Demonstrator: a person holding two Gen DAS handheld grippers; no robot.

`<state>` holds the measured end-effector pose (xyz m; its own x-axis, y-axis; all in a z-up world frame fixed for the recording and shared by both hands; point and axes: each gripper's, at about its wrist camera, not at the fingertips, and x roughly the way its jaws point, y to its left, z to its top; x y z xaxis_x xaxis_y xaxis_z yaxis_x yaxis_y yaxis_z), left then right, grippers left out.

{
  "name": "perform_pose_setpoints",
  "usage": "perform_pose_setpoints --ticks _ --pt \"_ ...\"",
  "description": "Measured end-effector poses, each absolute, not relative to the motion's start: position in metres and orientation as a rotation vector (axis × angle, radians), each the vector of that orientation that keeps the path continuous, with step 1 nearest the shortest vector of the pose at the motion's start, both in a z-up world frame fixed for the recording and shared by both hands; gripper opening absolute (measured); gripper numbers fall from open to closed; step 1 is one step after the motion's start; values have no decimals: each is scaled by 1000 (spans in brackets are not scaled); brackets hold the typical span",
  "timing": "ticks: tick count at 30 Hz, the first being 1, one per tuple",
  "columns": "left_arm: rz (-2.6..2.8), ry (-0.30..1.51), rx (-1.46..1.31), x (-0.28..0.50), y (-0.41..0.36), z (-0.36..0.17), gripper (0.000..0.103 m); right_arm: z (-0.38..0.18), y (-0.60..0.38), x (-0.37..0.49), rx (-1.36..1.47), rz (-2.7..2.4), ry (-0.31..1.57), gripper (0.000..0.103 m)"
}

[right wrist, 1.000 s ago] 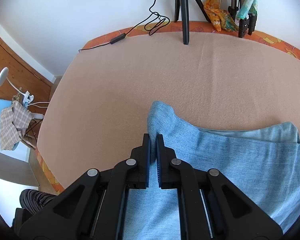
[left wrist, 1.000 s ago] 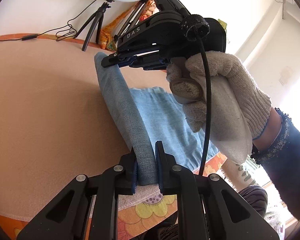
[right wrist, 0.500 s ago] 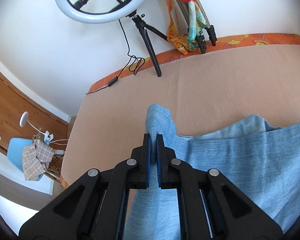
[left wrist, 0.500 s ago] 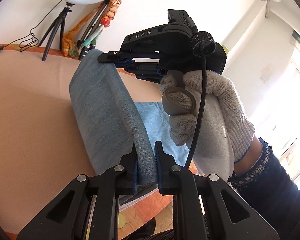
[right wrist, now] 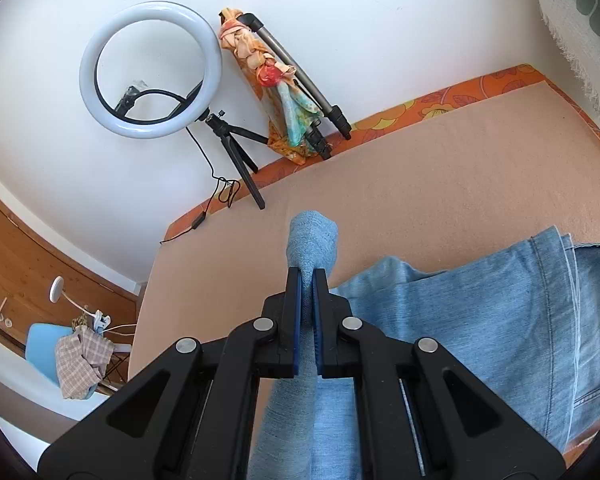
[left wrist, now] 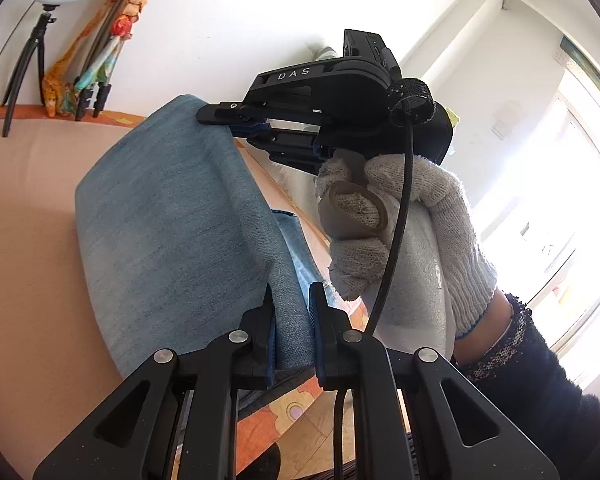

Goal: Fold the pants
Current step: 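Lift the folded edge with both grippers and fold it over the jeans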

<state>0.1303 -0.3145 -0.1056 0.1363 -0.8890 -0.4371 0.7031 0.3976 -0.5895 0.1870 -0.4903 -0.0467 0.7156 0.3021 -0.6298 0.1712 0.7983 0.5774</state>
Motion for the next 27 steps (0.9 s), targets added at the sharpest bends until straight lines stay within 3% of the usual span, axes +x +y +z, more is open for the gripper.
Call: perform_pose_setpoints --ticks 14,27 --pt "-1313 859 -220 138 -413 -105 12 -43 -590 137 694 -47 738 6" --pt "-1343 916 -147 157 -487 -132 12 -78 -651 115 767 -91 731 5"
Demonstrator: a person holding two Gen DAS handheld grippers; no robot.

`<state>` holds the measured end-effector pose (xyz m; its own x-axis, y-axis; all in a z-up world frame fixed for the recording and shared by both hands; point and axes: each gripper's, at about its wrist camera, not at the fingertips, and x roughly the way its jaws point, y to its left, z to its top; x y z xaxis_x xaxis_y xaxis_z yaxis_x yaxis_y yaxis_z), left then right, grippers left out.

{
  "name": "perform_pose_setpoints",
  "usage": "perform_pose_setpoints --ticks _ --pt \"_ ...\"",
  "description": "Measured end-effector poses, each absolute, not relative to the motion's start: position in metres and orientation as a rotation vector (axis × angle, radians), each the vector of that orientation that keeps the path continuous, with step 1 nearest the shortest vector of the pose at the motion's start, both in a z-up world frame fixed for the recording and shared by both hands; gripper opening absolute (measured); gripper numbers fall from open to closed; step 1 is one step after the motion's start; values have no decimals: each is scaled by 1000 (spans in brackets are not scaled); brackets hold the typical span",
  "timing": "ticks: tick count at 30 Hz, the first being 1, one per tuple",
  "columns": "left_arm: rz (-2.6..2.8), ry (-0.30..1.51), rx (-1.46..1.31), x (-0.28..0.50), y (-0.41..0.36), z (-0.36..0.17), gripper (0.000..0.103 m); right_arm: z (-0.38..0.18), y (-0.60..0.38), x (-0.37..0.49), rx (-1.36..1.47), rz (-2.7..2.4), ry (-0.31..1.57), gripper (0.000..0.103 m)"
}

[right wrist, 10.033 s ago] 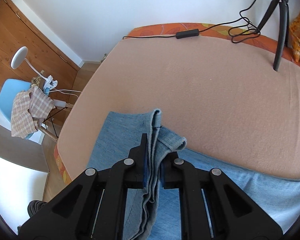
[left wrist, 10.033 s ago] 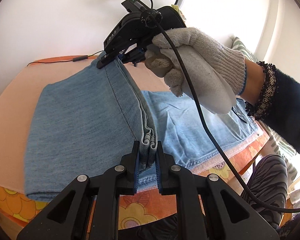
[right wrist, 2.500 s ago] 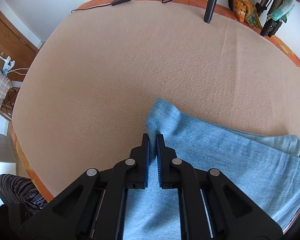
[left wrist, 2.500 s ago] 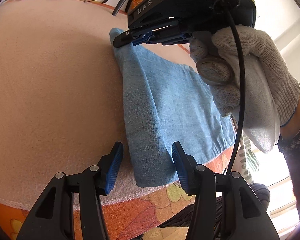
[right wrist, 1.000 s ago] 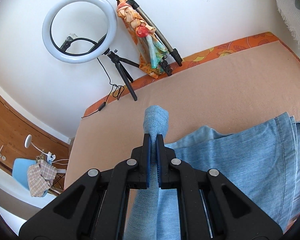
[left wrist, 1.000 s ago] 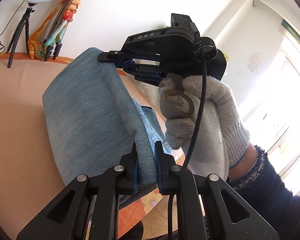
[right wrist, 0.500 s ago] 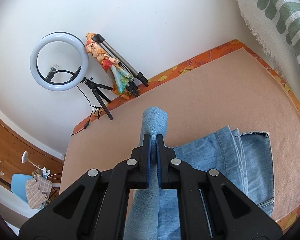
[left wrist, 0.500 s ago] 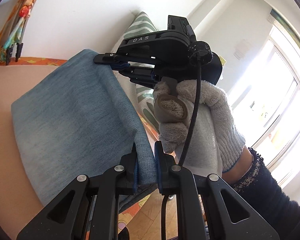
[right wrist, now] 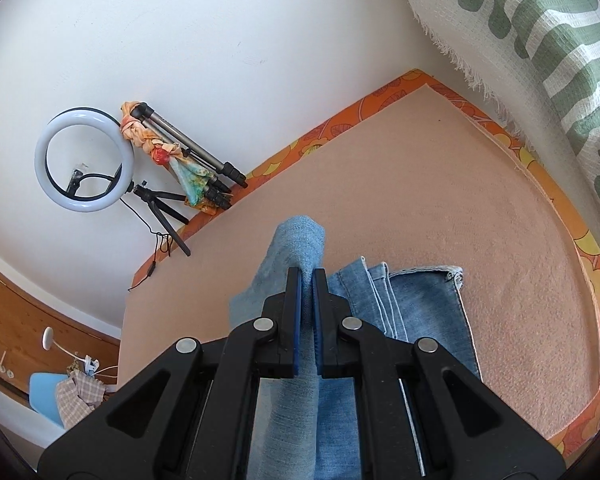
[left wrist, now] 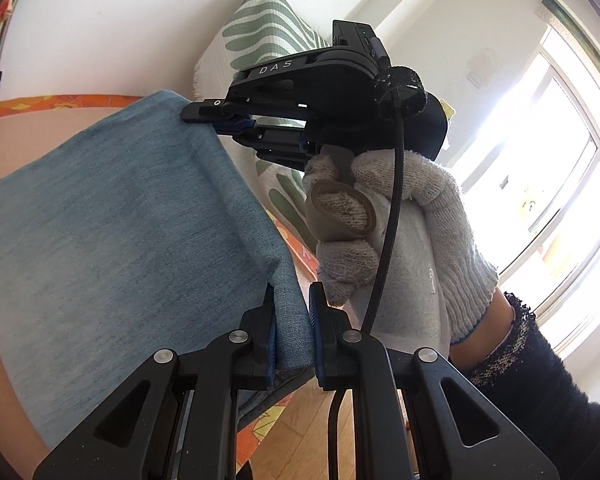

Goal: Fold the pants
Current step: 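Lift the folded edge with both grippers and fold it over the jeans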

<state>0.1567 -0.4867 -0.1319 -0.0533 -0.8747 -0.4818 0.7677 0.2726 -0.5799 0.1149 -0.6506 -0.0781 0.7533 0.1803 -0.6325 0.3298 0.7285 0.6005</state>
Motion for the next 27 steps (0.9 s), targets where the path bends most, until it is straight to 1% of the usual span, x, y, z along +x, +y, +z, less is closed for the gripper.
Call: perform_pose_setpoints --ticks 6,10,17,27 --pt "-1368 924 -111 150 -517 -133 12 -90 -674 103 784 -111 725 5" --pt "-1363 954 -91 145 -534 -143 12 -108 -689 98 814 -112 731 5" --pt "-1343 985 -55 152 -560 -161 12 -140 -706 105 831 -91 778 5" --pt "-1315 999 -18 148 -592 -173 12 -162 -717 123 779 -99 850 5"
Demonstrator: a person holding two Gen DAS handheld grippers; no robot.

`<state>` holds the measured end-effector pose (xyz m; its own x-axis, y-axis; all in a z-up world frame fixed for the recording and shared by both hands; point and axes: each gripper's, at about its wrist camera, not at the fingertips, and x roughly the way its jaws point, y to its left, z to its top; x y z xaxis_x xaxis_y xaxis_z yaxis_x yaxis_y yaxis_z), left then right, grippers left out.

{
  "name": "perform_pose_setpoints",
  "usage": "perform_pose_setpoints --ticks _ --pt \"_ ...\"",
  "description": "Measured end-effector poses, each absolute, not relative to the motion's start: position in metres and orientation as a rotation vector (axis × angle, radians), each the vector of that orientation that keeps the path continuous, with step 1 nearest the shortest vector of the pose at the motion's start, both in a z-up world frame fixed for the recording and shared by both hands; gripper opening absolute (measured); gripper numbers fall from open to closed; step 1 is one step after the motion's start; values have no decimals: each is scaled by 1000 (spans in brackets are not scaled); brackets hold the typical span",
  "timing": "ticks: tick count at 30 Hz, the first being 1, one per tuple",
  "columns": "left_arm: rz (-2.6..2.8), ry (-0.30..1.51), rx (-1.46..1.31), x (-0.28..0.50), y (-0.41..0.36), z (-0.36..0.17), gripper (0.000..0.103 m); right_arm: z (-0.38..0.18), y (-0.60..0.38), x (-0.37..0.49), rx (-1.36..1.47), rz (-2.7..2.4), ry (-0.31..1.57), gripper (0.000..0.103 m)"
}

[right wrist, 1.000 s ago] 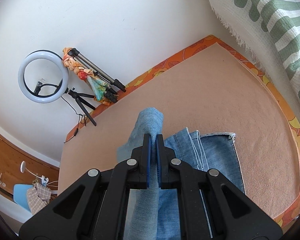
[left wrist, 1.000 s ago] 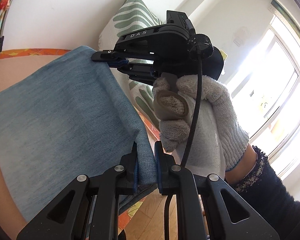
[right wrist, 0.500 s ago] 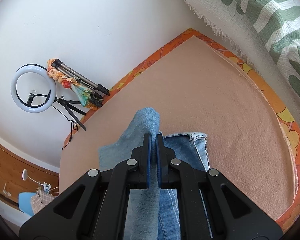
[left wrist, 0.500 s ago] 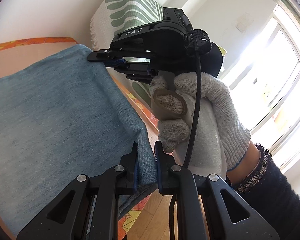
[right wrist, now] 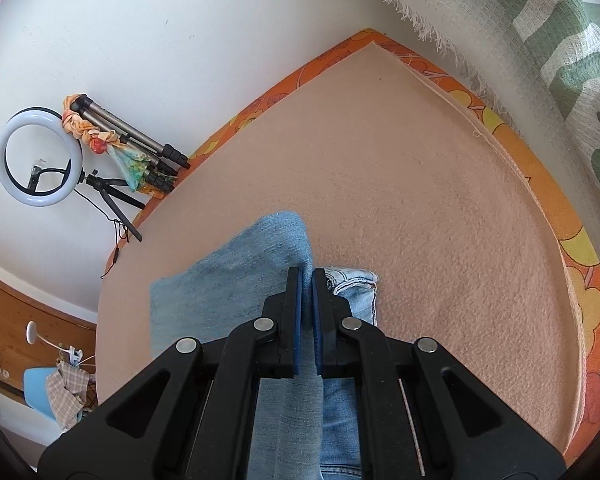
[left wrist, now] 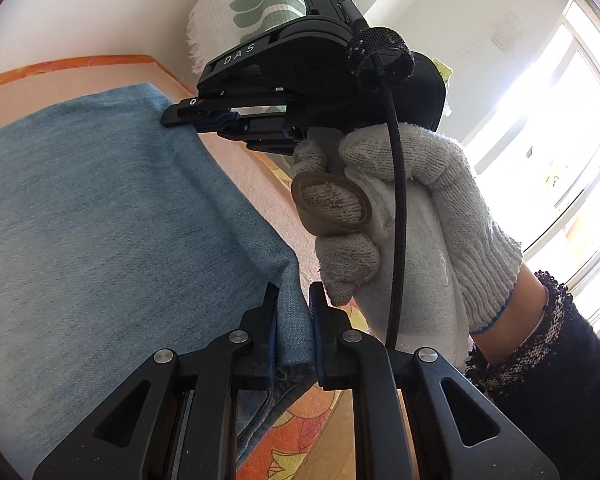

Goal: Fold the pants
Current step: 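Lift the folded edge with both grippers and fold it over the jeans, then open both grippers and release the folded jeans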

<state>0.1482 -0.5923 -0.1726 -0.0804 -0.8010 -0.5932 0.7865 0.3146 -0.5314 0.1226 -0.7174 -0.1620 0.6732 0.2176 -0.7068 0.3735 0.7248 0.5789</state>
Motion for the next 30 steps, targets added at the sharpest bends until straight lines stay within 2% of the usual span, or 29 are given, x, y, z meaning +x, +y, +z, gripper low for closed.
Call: perform_pose_setpoints --ticks 7,14,18,22,30 --pt "-1309 1008 23 138 -604 -176 14 -169 -718 126 745 -99 869 6" --pt "-1309 995 56 130 -618 -171 21 -155 -719 115 689 -140 864 7" --pt "-1340 1010 96 120 -623 -169 29 -140 -727 99 696 -164 839 8" --pt "-1349 1021 136 107 -625 -168 29 -122 -731 78 701 -196 803 16" --pt "-1311 925 218 91 -599 -140 29 -94 -714 33 666 -226 726 17"
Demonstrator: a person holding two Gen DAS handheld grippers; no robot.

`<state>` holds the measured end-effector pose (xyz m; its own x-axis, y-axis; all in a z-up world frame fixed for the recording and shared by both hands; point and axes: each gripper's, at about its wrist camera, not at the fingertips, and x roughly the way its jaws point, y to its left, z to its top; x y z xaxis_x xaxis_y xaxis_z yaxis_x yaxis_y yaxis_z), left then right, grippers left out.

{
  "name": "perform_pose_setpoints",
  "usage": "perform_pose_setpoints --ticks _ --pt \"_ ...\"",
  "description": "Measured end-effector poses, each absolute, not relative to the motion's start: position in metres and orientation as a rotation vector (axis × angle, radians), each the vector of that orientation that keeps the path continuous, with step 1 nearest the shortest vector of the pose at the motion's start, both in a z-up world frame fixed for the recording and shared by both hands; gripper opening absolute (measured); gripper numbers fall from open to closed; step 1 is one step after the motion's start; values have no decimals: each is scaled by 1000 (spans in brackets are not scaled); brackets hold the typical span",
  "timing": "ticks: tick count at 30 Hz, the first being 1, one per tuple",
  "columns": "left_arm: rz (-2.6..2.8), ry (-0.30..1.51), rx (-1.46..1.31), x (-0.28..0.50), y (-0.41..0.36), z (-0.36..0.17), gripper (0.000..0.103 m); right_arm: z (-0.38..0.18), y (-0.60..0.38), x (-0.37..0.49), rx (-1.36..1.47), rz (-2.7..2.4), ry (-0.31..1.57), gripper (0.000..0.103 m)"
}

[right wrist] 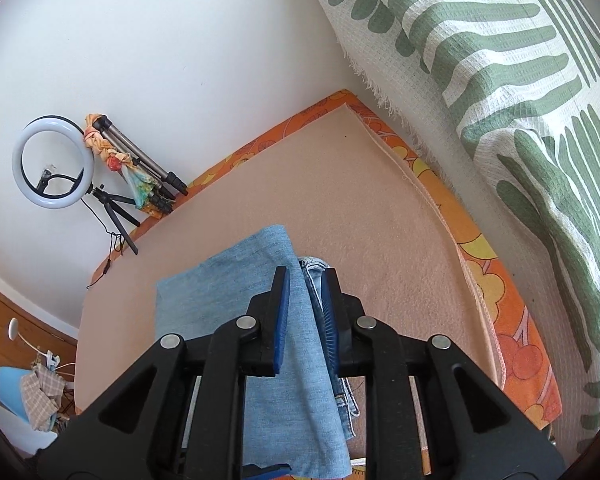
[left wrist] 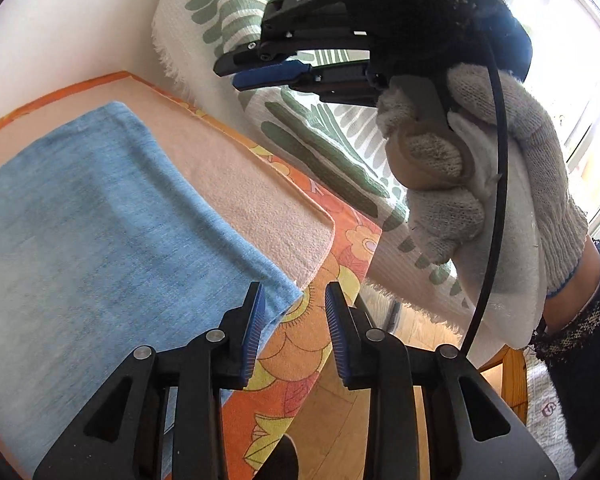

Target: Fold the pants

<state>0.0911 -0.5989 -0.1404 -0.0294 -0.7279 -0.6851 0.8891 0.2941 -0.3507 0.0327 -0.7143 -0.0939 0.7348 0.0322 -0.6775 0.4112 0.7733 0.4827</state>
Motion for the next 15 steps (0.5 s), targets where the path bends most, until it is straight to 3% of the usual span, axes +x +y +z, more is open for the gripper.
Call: perform_pose_setpoints --ticks 3,4,6,8,10,13,15 --pt "-1283 880 231 99 -578 -129 29 -86 -706 19 658 -232 699 19" --pt "-1273 868 230 99 -572 -127 29 -84 -703 15 653 -238 694 25" --pt "-1250 848 229 98 -562 -119 41 -81 -696 9 631 -256 688 36" --pt "-1231 824 227 97 -549 -112 47 -77 -687 3 603 -265 687 40" --pt "-1210 811 225 100 -539 -110 47 -75 -678 1 582 -265 696 40" --pt "-1195 805 207 106 -522 -101 48 -72 -667 -1 551 -279 695 53" --pt "-1182 806 189 115 -510 -101 58 -70 -658 -3 515 -282 687 57"
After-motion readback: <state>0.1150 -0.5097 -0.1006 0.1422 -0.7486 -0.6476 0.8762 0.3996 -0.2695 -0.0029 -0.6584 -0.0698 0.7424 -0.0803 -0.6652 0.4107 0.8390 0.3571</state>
